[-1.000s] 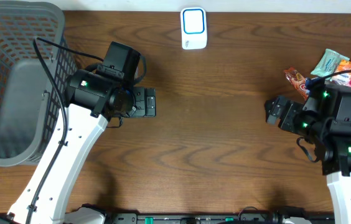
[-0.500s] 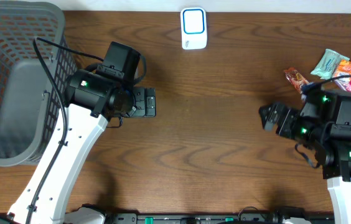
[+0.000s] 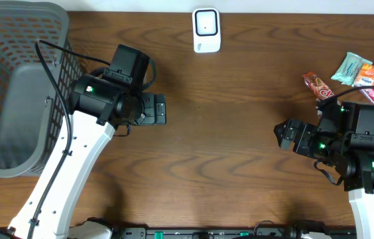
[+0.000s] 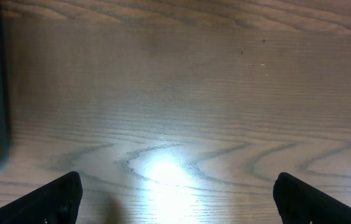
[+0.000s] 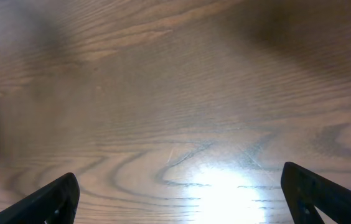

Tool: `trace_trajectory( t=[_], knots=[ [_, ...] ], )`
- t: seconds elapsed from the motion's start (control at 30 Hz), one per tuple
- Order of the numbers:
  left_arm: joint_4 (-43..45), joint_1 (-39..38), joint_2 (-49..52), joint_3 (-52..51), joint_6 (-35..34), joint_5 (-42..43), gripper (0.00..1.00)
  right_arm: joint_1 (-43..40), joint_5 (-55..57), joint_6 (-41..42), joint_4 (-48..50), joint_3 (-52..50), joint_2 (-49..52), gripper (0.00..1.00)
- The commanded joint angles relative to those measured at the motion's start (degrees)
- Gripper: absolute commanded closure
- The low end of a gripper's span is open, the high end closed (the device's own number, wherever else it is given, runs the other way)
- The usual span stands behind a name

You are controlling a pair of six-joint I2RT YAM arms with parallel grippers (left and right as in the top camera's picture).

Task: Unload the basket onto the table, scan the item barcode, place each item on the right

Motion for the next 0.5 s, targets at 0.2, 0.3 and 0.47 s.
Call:
trace_trajectory(
  t=[0.2, 0.3, 0.47],
  knots=[
    [-0.2, 0.0, 0.1, 0.3, -0.1, -0.9, 0.02, 0.4, 0.2, -4.2, 0.4, 0.0, -0.3, 0.01],
    [-0.2, 0.0, 0.1, 0.3, -0.1, -0.9, 0.02, 0.4, 0.1, -4.8, 0.8, 0.0, -0.3, 0.01],
    [-0.2, 0.0, 0.1, 0.3, -0.1, -0.9, 0.02, 0.4, 0.1, -5.6, 2.4, 0.0, -0.4, 0.01]
  ],
)
